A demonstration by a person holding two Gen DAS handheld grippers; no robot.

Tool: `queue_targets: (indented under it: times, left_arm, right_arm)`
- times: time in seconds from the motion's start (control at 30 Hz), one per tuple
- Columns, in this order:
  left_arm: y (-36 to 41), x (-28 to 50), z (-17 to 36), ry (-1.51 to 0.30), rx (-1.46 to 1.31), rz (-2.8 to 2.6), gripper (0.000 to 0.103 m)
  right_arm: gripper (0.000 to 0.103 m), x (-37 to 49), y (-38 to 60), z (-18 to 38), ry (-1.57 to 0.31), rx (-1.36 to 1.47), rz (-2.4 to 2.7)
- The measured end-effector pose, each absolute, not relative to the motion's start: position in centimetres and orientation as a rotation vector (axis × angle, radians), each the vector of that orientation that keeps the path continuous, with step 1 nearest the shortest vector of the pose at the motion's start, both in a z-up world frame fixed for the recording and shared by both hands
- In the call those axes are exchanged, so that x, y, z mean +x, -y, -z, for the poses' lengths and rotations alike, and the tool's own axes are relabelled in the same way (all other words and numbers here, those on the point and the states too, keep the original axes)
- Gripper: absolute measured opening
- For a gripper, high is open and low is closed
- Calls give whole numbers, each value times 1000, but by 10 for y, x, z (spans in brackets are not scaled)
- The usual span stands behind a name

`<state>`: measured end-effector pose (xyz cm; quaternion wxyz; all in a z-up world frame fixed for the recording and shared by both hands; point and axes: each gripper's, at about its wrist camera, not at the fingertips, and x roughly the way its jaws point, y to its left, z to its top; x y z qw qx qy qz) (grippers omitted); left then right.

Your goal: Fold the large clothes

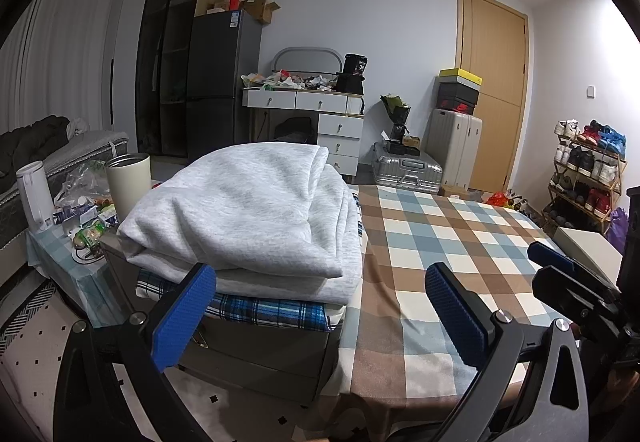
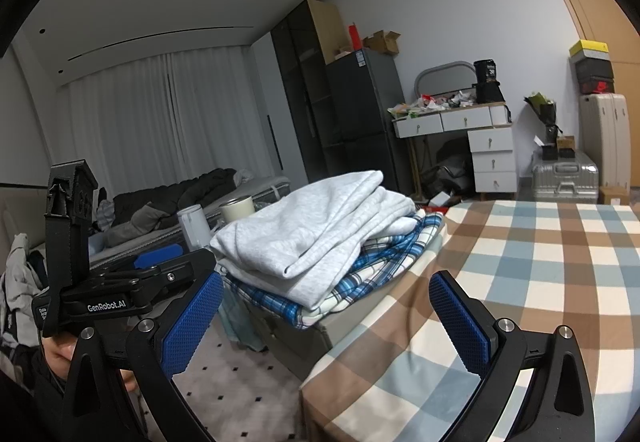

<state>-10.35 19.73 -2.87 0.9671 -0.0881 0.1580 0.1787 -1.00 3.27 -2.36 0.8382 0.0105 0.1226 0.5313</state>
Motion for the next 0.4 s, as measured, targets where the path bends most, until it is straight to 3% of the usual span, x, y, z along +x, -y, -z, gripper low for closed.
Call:
queue_targets:
  times: [0.4]
  left_arm:
    - [-197,-102,28,-320,-173,-364,102]
  right_arm:
    - [103,-8,-34,27,-269,16,-1131]
